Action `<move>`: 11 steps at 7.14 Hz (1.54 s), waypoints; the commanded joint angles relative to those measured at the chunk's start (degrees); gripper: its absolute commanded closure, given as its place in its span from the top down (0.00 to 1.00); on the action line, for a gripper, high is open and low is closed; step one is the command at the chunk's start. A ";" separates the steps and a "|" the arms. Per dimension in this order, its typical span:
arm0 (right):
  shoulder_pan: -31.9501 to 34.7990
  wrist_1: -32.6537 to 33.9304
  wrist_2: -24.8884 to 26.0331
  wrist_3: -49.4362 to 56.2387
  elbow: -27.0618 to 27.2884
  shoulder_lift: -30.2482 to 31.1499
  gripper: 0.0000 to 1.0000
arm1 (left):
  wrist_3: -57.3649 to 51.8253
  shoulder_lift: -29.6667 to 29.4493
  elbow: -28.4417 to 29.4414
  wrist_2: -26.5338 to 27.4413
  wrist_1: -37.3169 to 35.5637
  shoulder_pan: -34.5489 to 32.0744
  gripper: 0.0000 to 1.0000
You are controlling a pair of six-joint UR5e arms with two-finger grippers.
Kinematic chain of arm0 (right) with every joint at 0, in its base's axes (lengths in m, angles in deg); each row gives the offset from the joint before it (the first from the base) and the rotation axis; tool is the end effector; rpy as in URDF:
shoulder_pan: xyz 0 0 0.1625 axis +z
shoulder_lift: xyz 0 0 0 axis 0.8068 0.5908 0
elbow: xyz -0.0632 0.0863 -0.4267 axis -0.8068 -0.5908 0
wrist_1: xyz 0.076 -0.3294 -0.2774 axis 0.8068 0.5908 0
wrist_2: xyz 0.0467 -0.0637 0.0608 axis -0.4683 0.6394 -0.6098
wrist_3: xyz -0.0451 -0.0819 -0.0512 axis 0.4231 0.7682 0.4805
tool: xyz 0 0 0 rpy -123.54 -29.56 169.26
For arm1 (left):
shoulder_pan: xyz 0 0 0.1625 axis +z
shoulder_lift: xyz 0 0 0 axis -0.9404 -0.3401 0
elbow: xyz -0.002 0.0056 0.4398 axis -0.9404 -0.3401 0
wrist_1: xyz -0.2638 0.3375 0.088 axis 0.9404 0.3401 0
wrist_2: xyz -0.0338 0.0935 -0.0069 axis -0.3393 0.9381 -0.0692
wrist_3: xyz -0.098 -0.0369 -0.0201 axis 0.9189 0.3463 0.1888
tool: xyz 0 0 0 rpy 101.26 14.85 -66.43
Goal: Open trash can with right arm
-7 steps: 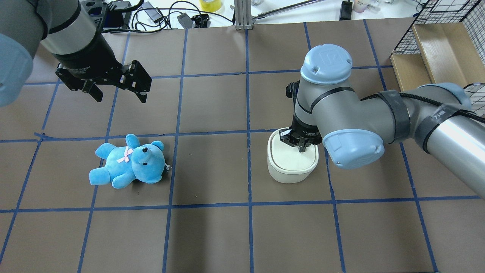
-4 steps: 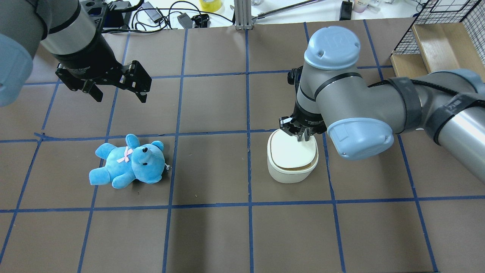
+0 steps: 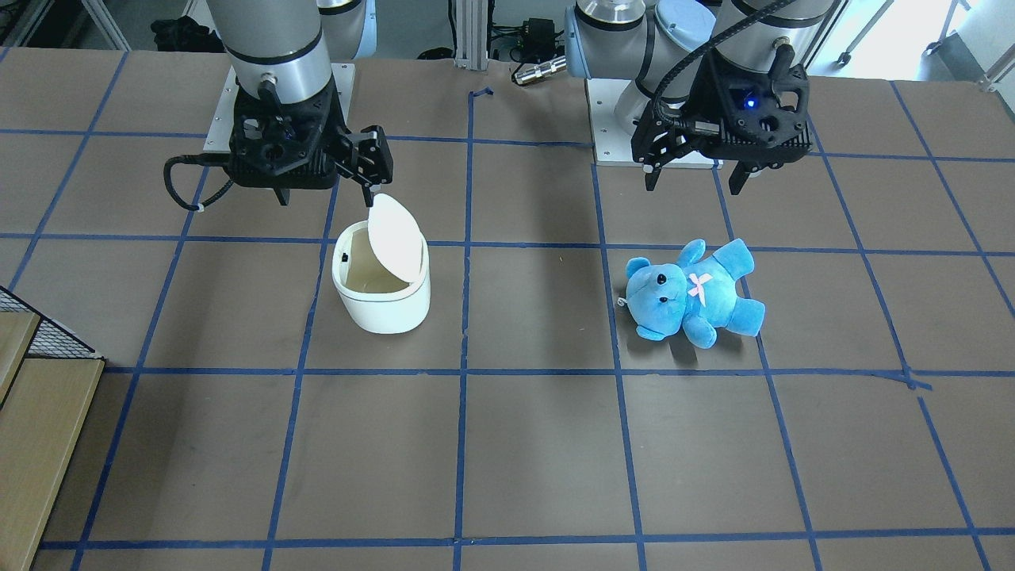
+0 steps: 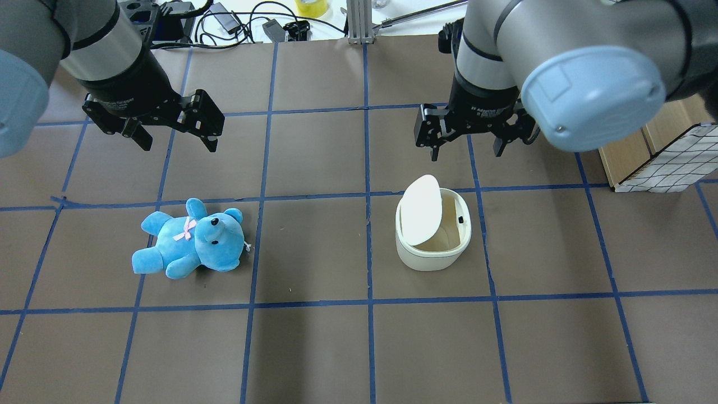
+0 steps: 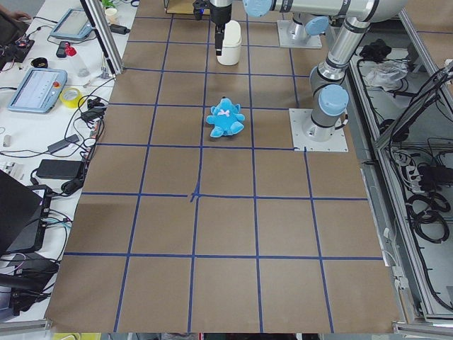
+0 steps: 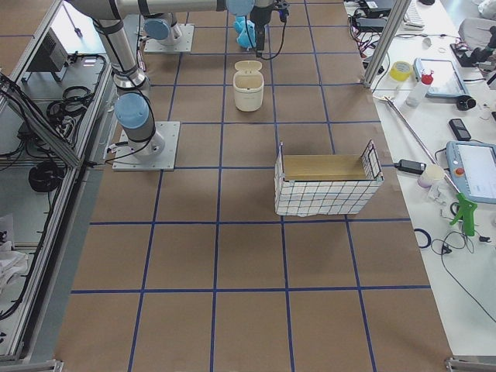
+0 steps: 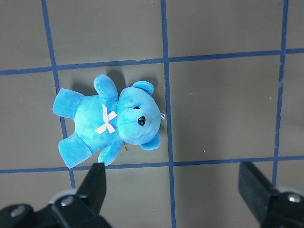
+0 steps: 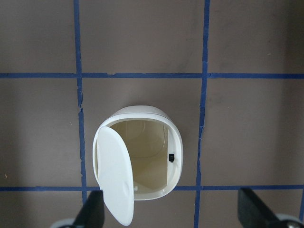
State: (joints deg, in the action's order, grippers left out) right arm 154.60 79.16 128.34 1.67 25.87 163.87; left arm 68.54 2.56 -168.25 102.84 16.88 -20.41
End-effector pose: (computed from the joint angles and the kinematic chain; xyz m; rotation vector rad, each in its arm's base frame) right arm 0.2287 -0.4971 0.4931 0.0210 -3.1228 -0.0063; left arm -0.1342 -0.4917 0.5128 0.0758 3.1064 -0.0370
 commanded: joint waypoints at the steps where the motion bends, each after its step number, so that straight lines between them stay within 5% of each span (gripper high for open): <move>1: -2.10 -3.95 -0.48 0.55 -5.82 -0.06 1.00 | 0.00 0.00 0.00 0.00 0.00 0.00 1.00; 11: -9.06 -1.57 -1.46 8.55 -6.62 0.11 1.00 | 0.00 0.00 0.00 0.00 0.00 0.00 1.00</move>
State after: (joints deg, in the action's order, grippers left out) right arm 145.55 77.75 126.70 10.19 19.29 163.91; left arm 68.54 2.56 -168.25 102.84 16.88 -20.41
